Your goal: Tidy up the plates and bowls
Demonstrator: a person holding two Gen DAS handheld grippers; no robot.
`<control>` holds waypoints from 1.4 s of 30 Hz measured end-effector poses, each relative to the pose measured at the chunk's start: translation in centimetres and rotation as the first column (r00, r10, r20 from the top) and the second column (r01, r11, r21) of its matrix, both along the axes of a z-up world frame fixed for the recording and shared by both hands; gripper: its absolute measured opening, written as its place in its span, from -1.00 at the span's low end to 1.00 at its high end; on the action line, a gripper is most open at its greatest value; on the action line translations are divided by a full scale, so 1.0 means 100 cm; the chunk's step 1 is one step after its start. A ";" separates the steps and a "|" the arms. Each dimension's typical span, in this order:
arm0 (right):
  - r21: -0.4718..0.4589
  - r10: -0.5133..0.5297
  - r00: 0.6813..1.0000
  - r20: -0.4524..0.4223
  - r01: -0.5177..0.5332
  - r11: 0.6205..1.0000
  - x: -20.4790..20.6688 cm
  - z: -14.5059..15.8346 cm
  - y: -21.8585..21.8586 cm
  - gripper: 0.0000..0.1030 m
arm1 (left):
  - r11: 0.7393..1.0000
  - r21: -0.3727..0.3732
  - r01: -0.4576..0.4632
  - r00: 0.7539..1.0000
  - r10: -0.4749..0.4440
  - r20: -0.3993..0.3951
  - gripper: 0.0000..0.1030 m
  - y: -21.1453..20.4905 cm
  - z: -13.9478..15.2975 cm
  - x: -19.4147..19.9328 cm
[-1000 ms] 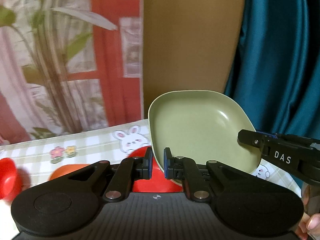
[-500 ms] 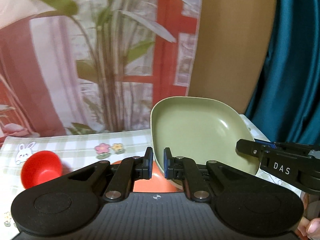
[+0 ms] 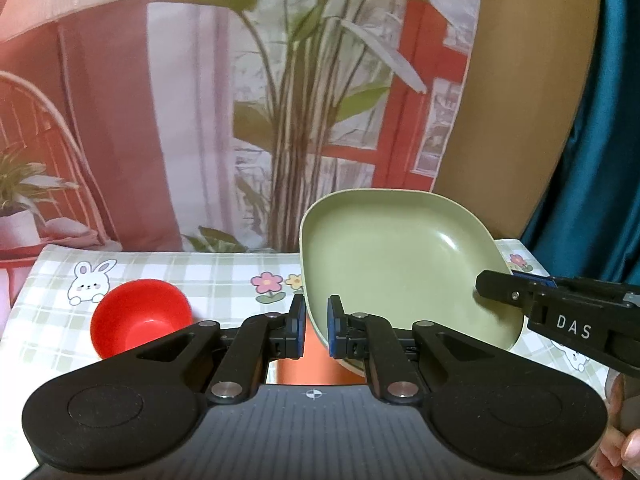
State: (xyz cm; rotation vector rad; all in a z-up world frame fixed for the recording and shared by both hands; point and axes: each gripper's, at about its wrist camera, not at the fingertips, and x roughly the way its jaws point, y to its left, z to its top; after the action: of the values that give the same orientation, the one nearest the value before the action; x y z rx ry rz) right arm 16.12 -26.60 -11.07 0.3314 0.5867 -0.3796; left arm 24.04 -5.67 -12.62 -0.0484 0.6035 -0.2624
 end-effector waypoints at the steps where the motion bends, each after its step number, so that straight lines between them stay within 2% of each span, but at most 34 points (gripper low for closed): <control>1: -0.001 0.003 1.000 -0.005 -0.003 1.000 0.002 -0.001 0.002 -0.80 | 1.000 -0.005 -0.003 1.000 0.003 -0.001 -0.77 0.002 -0.001 0.000; 20: 0.002 0.035 0.998 -0.057 -0.035 0.999 0.024 -0.015 0.010 -0.80 | 0.999 -0.040 -0.019 0.999 0.017 -0.037 -0.77 0.020 -0.023 0.012; 30: -0.006 0.055 0.995 -0.089 -0.056 0.998 0.050 -0.026 0.007 -0.81 | 0.997 -0.069 -0.028 0.998 0.024 -0.059 -0.76 0.030 -0.034 0.030; 42: 0.023 0.037 0.986 -0.161 -0.034 0.999 0.045 -0.054 -0.006 -0.80 | 0.999 -0.045 0.030 0.993 -0.035 -0.114 -0.75 0.018 -0.064 0.051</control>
State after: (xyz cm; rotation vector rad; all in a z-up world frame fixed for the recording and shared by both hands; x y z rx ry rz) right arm 20.66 -27.23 -16.45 0.3104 0.7549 -0.3683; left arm 29.18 -3.87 -19.03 -0.0961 0.7136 -0.3054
